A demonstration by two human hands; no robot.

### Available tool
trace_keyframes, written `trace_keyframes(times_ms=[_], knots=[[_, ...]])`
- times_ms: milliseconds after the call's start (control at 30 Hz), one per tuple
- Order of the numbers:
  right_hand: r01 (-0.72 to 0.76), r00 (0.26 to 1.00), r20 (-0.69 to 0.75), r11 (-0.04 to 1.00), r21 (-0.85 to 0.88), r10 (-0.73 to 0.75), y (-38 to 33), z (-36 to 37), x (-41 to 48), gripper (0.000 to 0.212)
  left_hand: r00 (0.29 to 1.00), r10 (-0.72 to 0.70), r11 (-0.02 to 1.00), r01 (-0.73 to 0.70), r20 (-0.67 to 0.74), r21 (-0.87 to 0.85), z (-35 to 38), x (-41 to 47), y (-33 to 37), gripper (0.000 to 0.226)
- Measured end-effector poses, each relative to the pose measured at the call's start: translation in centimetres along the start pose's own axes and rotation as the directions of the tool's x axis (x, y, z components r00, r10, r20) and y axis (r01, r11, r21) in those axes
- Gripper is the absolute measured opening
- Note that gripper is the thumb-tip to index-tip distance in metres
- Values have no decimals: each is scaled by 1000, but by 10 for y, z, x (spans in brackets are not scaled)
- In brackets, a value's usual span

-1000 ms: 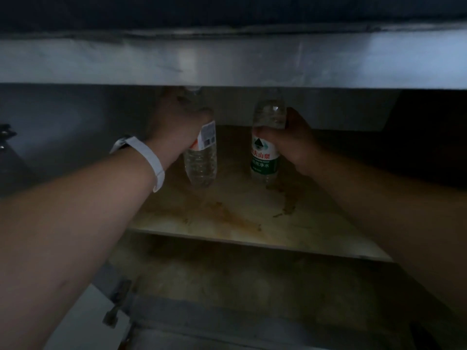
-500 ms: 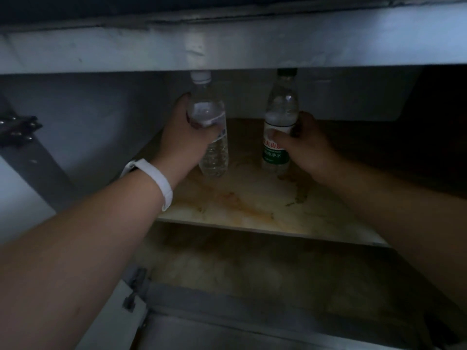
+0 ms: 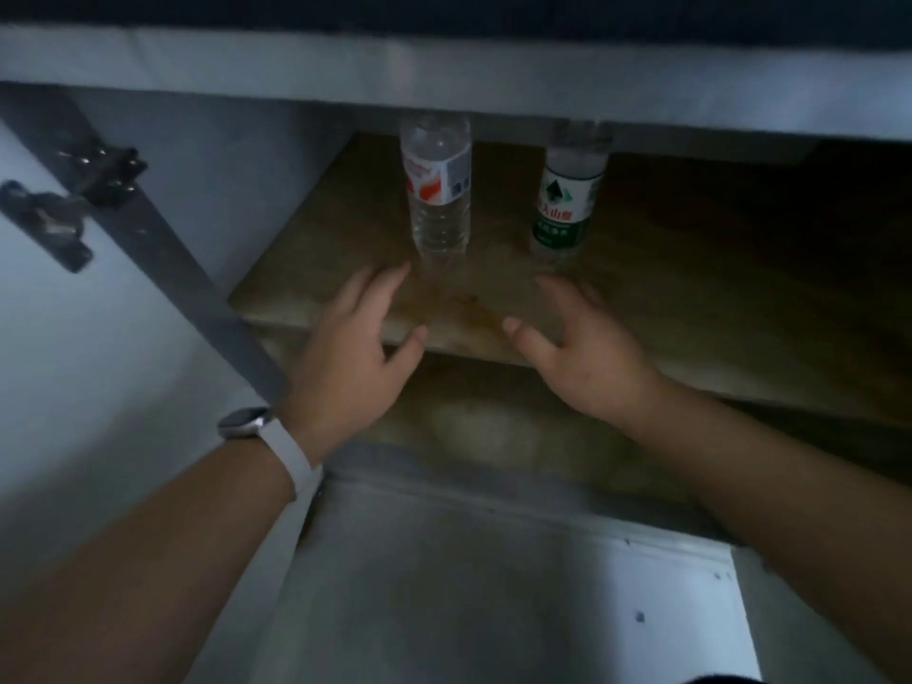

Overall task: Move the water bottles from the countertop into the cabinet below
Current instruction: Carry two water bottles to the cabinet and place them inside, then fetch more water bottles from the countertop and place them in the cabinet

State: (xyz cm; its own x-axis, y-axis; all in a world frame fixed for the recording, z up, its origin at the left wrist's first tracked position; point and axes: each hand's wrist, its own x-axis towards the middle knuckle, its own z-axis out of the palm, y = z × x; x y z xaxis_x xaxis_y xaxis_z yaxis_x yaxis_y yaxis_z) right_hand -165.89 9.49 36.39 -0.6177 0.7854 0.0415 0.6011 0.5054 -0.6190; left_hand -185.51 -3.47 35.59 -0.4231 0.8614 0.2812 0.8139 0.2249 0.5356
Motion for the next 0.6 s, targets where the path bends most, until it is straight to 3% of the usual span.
trace_keyframes(times_ms=[233,600], knots=[[3,979,204,992,-126,23,-75,-52,-77,60,993,55,990,-68,105,121,-99,-70,43,55],[182,918,396,893,-411,-5,-229,-210,-156,64,967,76,964,-133,244,228,-278,-104,150,50]])
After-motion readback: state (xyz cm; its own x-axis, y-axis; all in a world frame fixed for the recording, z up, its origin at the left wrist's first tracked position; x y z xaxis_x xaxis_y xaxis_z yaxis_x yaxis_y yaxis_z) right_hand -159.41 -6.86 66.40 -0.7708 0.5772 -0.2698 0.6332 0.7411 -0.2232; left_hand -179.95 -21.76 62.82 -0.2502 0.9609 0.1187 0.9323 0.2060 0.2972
